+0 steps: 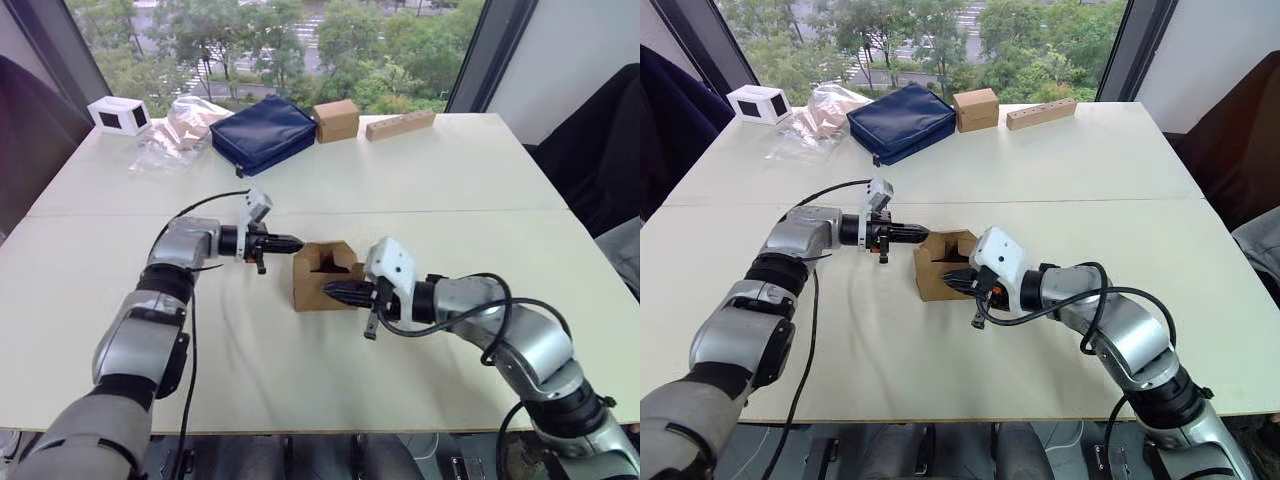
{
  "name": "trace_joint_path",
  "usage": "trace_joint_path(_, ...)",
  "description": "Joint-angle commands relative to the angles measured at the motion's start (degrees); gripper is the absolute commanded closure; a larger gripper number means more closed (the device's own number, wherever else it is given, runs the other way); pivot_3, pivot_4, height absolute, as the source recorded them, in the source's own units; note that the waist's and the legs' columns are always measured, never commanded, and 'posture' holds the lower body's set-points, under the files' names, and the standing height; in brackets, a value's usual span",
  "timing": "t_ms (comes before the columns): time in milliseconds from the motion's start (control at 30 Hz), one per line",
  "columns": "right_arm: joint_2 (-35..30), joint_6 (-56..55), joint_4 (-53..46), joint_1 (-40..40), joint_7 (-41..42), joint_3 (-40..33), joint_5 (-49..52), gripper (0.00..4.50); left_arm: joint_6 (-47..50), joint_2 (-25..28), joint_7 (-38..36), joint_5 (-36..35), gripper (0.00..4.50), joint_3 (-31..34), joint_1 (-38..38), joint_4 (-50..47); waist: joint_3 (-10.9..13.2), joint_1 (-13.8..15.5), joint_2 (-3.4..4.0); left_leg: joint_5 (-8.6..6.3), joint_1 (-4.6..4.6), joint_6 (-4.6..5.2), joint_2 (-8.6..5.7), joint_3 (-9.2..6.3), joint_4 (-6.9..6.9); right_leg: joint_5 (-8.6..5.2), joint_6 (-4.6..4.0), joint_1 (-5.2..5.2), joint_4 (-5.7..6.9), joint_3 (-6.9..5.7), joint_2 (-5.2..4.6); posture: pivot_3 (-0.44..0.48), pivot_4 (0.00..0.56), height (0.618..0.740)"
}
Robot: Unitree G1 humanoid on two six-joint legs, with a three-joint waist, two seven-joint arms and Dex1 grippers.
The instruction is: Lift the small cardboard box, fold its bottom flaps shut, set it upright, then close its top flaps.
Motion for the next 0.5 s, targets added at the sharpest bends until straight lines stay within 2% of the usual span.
trace_joint_path(33,1.39,-2.08,0.92,-1.75,0.36,-0.23,-0.84,4.50,-1.74,-0.59,-0.55,0.48,4.43,1.16,-1.07,-1.08,0.00,0.00,0.00,0.00,0.00,0.00,0.00,-0.01,0.00,0.00,0.00,0.00,0.00,0.00,0.00,0.000,0.150,0.740)
trace_joint_path(500,3.23,-2.80,5.67,-3.80,2.33,0.65,-2.30,4.50,-0.59,-1.25,-1.47,-0.06,4.43,1.90,1.25,-5.26,0.00,-0.02,0.00,0.00,0.00,0.00,0.01,-0.02,0.01,0.00,0.00,-0.01,0.02,0.00,0.00,0.000,0.150,0.740)
